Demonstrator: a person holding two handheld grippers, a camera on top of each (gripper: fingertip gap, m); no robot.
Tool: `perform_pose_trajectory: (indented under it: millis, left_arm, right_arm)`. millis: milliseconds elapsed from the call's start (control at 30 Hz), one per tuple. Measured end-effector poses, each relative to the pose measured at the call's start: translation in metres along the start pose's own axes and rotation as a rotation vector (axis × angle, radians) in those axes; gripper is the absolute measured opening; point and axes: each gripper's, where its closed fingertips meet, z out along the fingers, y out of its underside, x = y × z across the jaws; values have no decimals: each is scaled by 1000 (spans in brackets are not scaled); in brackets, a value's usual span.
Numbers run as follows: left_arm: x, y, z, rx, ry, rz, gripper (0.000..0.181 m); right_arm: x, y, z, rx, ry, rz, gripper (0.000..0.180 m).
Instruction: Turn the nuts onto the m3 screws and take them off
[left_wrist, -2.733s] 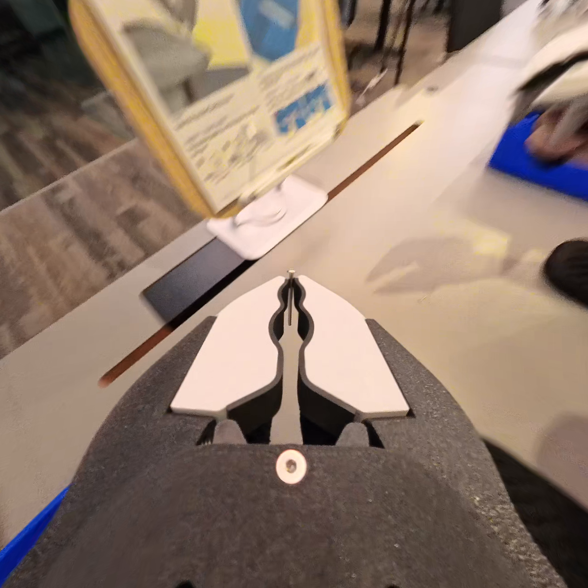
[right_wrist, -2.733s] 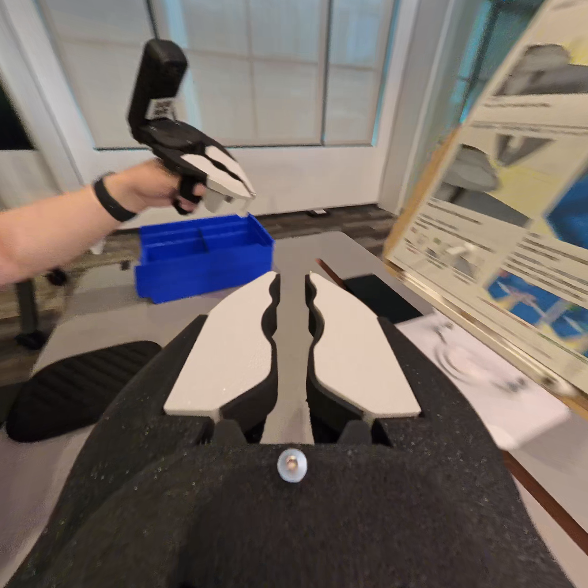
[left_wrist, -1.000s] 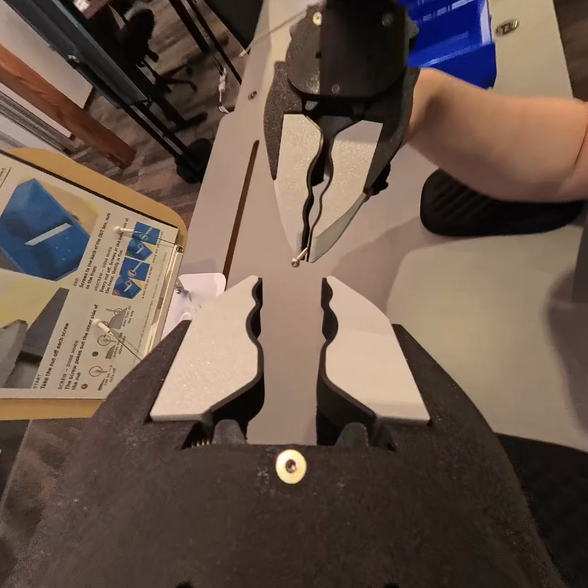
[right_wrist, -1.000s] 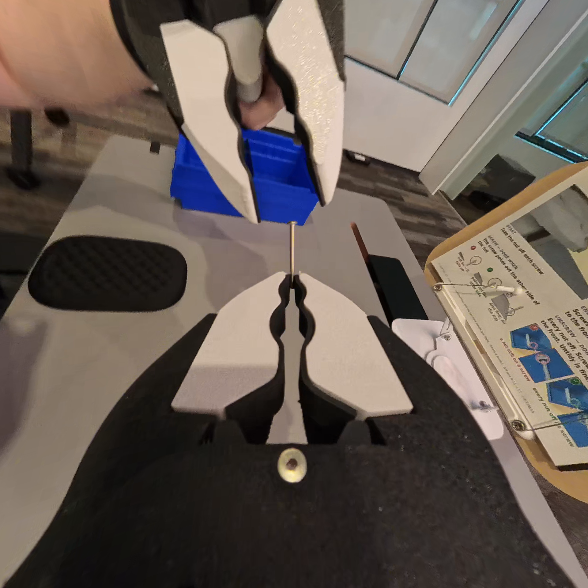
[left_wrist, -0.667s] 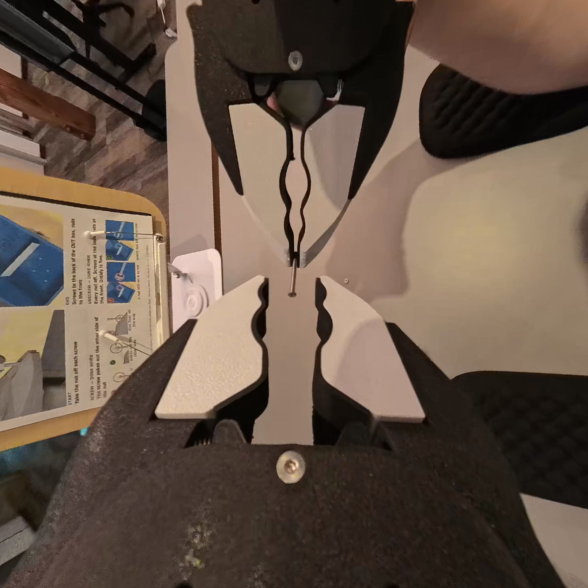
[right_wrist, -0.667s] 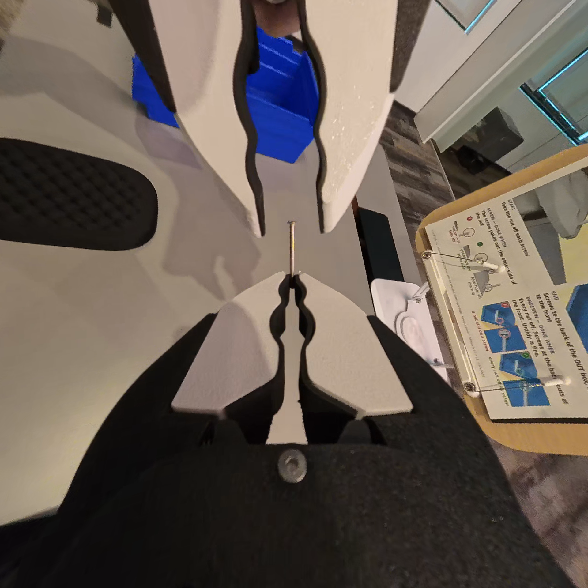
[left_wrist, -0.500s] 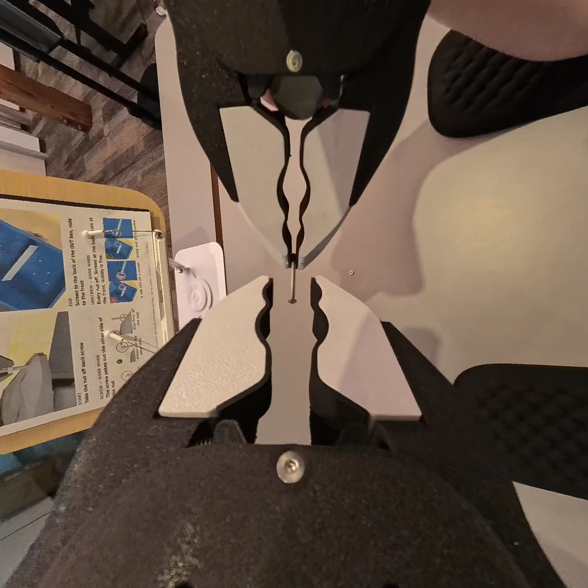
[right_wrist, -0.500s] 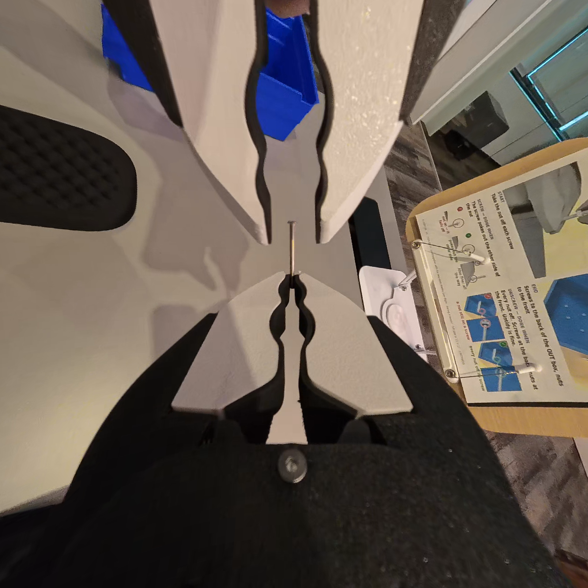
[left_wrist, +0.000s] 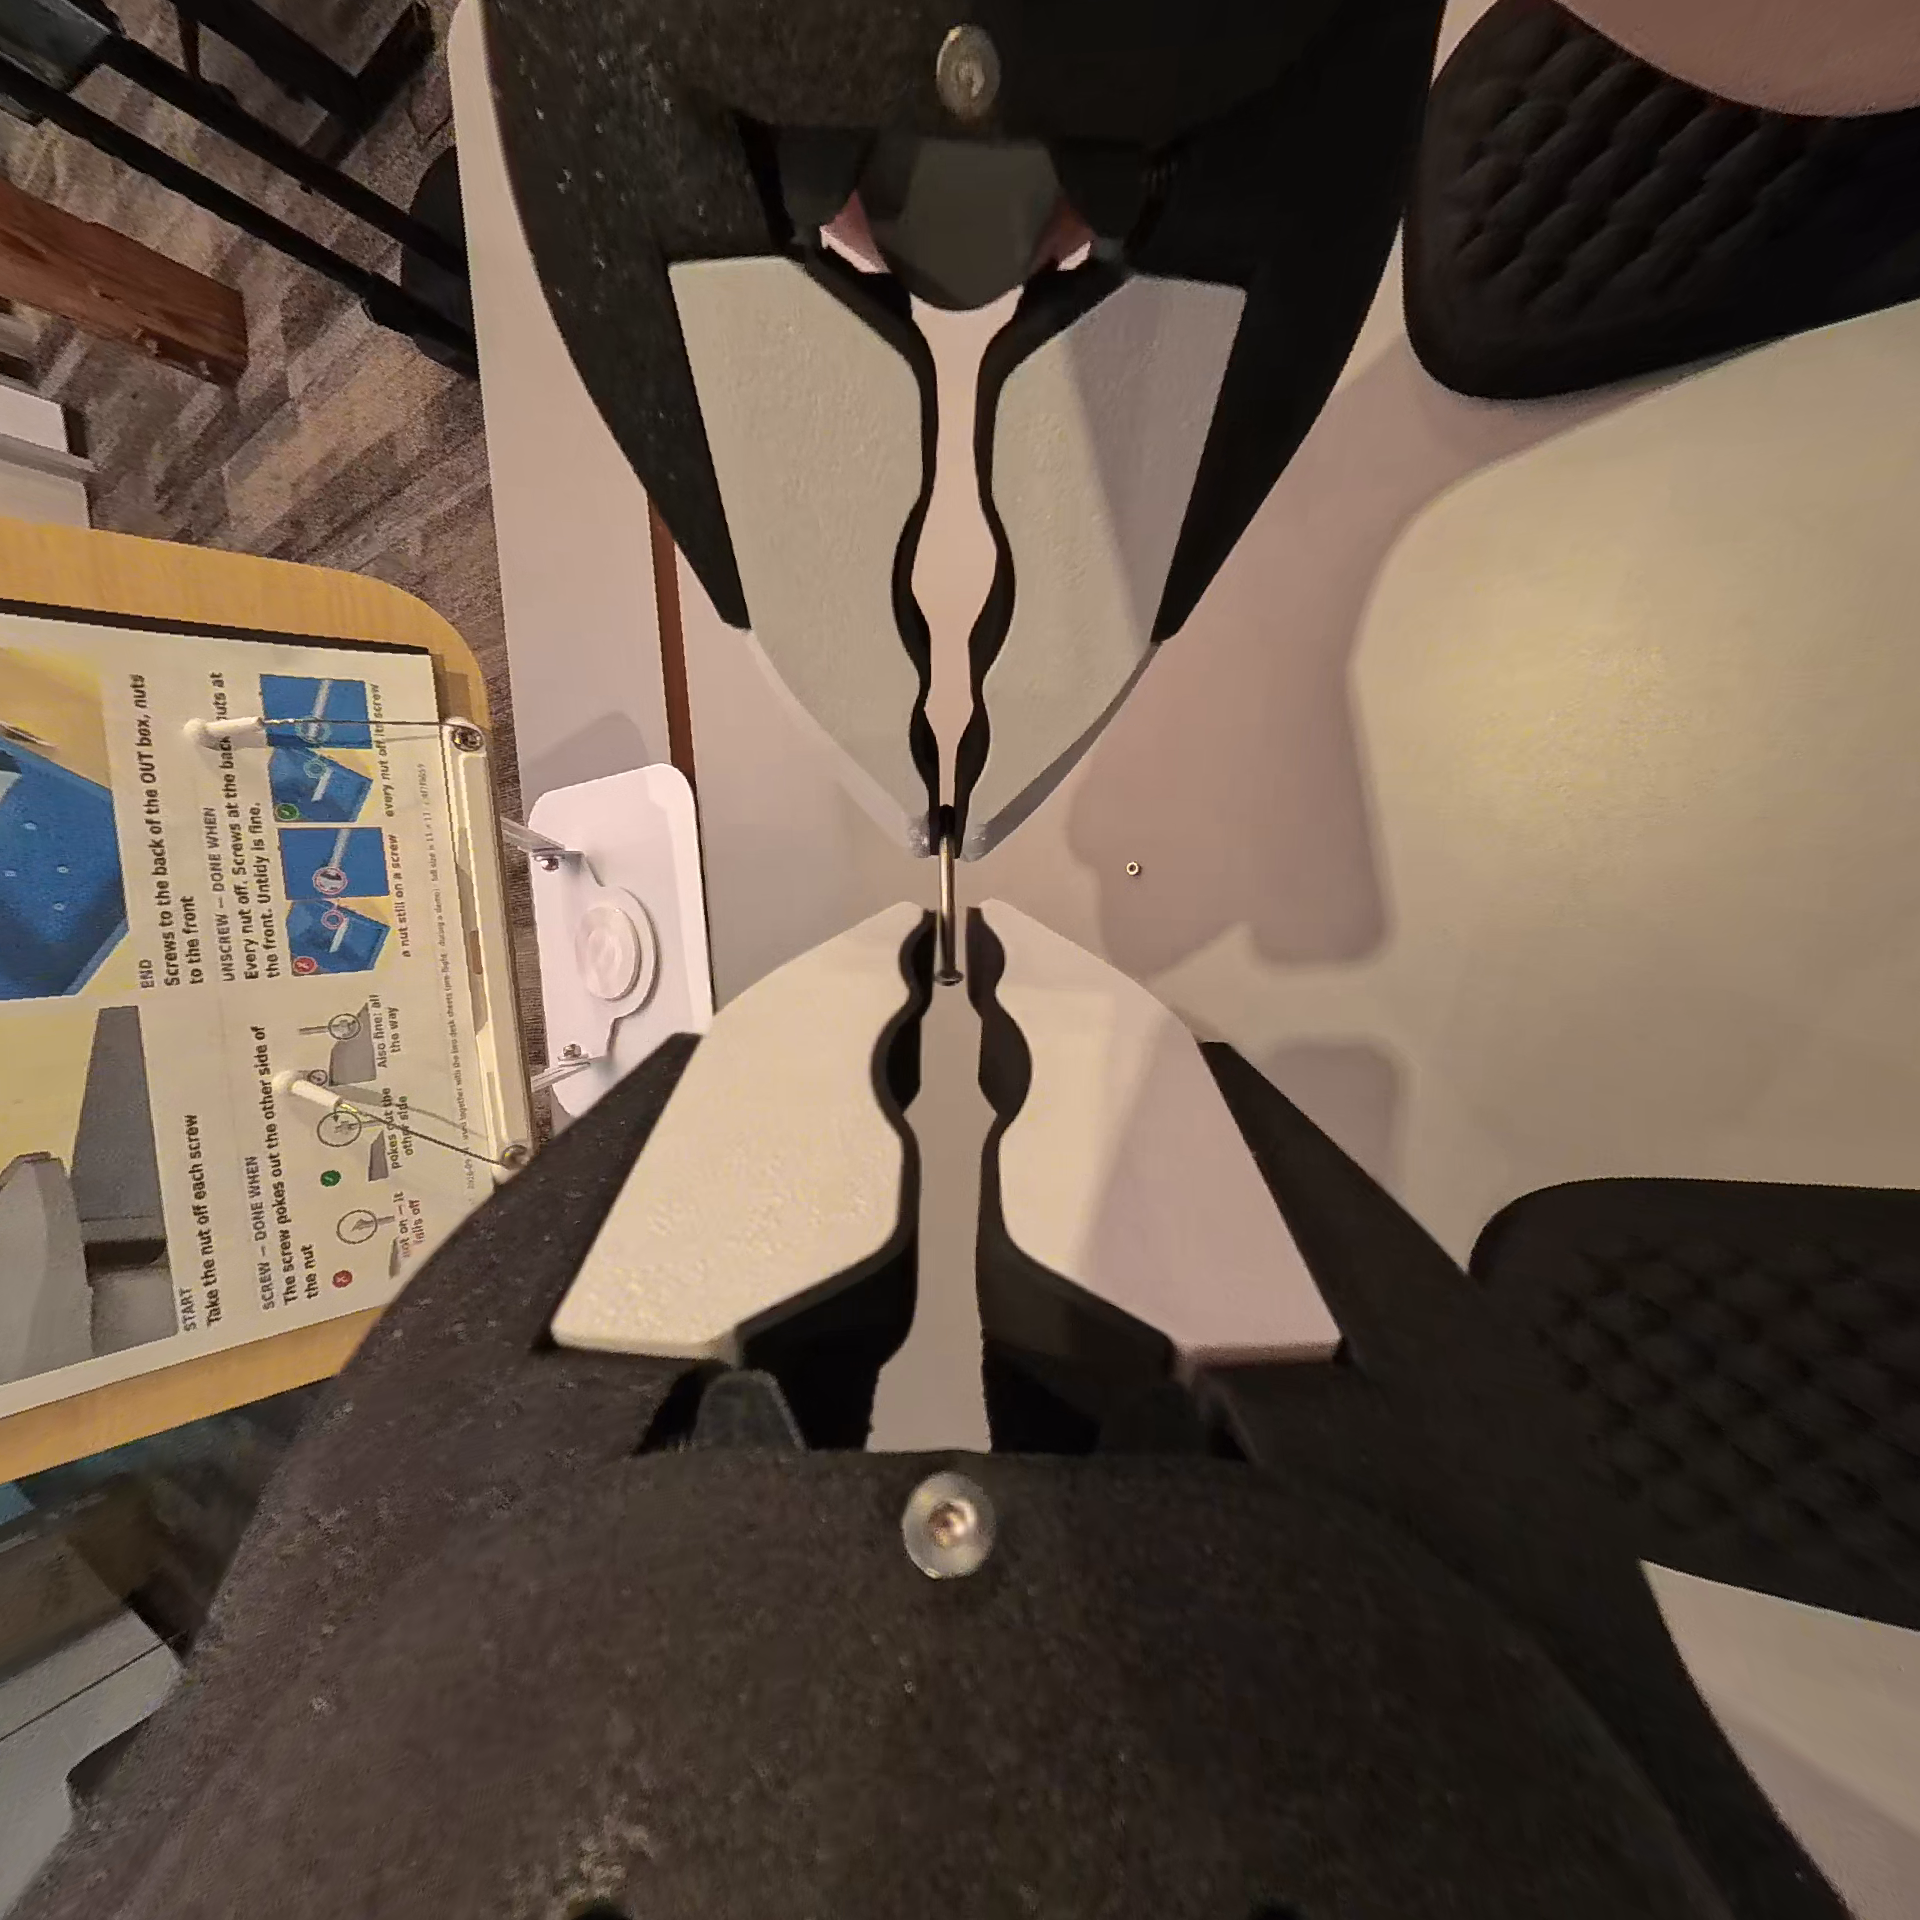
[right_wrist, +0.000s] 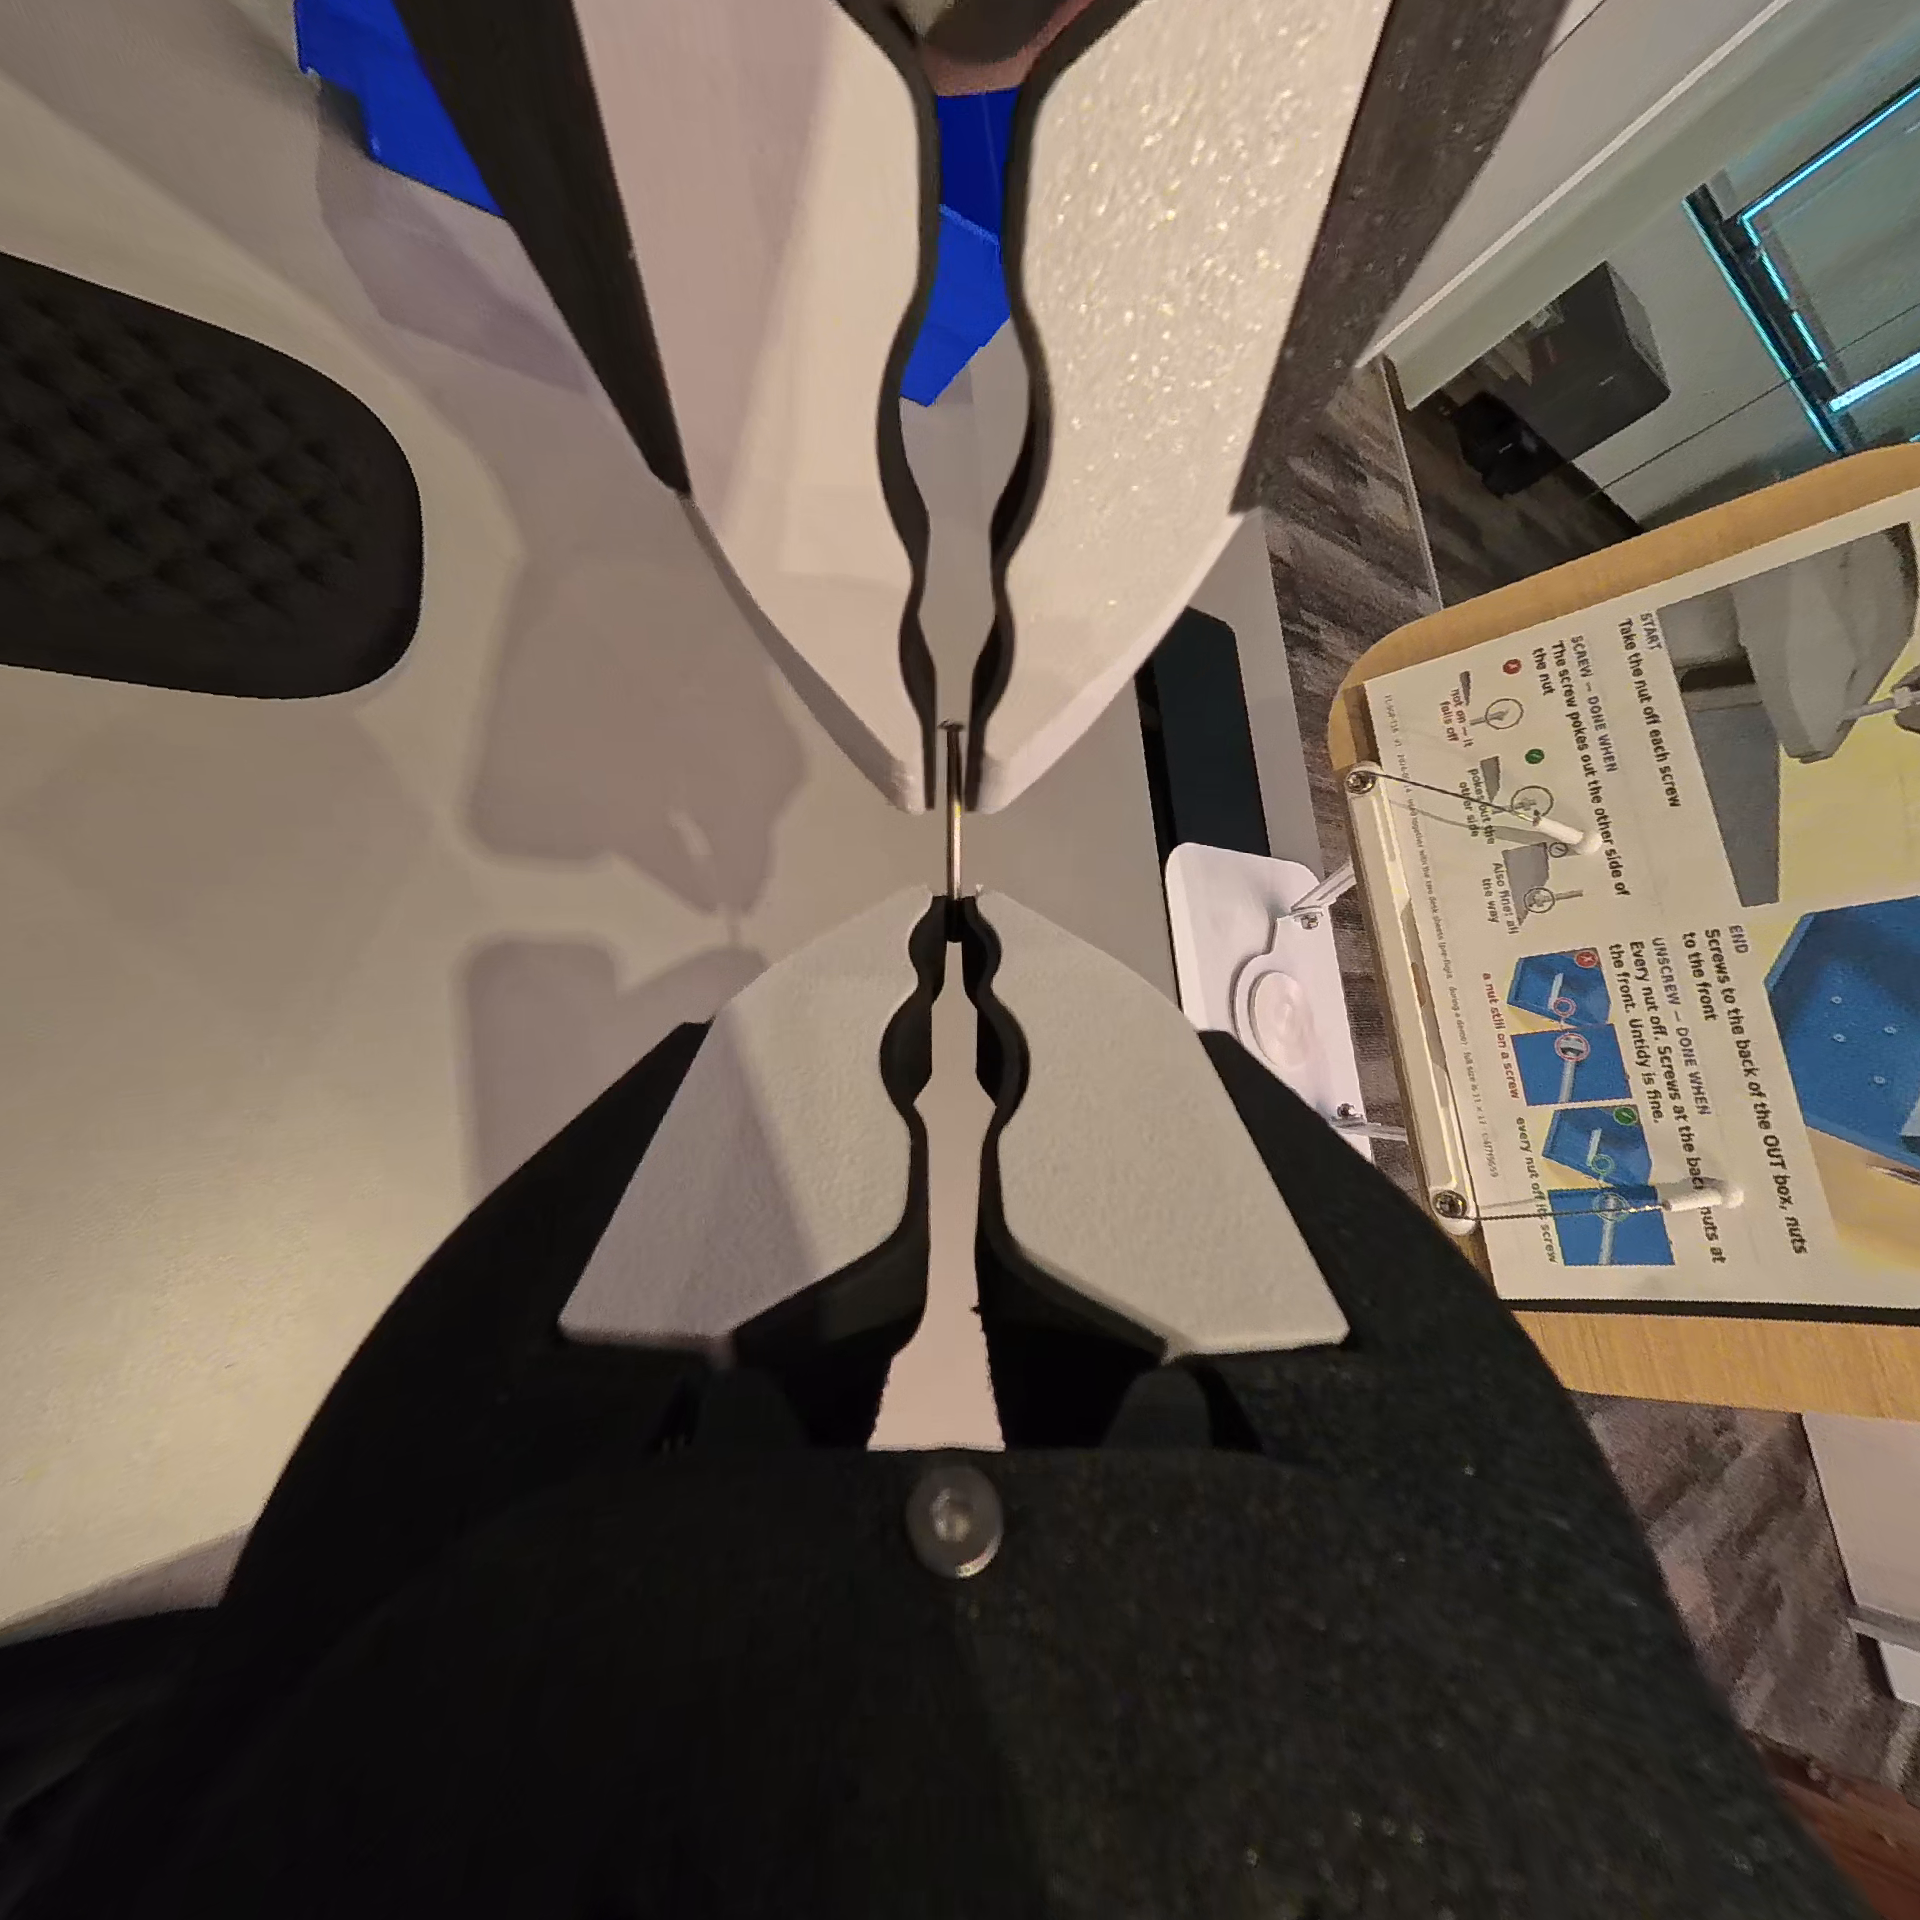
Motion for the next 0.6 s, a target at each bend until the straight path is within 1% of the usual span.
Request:
perform_pose_trajectory:
  millis: [467,600]
  left_arm:
    - [2,10,9,-26,13,-39,3]
    - [0,8,10,20,-17,-59,2]
  right_arm:
    - [-2,3,2,-31,-2,-19,2]
    - [0,3,0,-16,6,-18,2]
